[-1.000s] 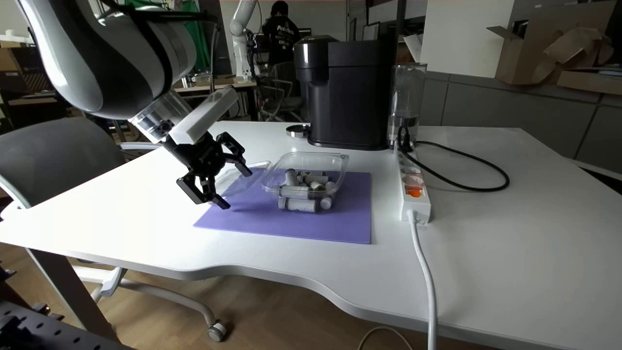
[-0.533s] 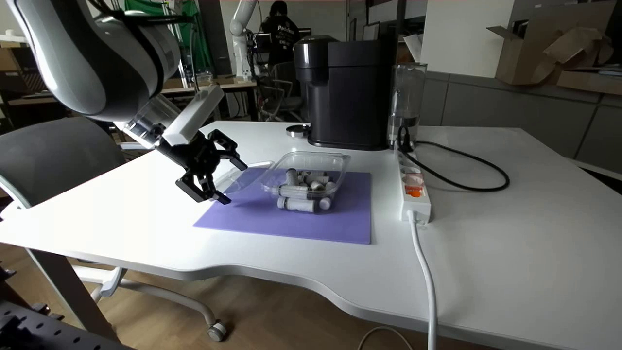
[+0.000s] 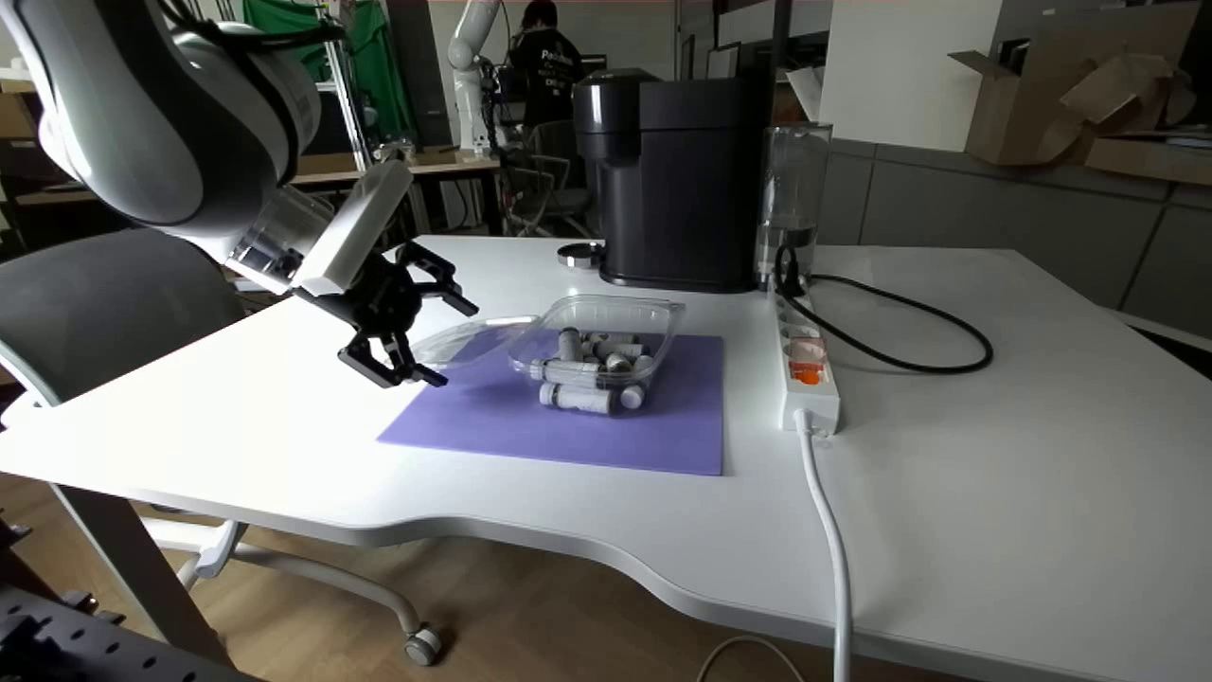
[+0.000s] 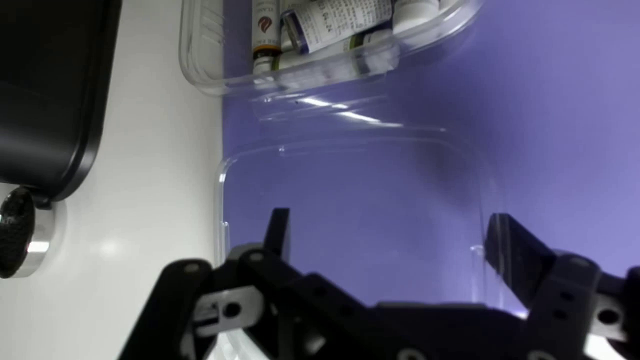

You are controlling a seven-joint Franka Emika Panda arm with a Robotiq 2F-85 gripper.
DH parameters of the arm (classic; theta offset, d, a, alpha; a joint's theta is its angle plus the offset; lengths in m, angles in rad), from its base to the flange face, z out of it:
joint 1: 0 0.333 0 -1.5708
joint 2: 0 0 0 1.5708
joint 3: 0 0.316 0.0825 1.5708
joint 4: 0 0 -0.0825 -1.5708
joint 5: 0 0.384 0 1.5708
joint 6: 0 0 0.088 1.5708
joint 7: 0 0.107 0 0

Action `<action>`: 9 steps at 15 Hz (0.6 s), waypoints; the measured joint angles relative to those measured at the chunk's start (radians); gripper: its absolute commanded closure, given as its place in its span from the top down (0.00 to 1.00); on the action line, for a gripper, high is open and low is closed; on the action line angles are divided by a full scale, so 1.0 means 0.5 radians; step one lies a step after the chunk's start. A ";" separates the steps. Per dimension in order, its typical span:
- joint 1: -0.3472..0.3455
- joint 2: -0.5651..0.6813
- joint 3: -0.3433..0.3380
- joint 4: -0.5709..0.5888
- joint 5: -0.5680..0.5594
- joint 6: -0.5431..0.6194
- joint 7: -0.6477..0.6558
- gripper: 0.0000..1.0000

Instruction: Close the clear container

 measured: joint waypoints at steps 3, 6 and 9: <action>-0.002 -0.004 0.026 0.001 -0.022 -0.091 0.177 1.00; -0.005 -0.013 0.053 0.005 -0.038 -0.158 0.416 1.00; -0.008 -0.015 0.075 0.020 -0.038 -0.183 0.626 1.00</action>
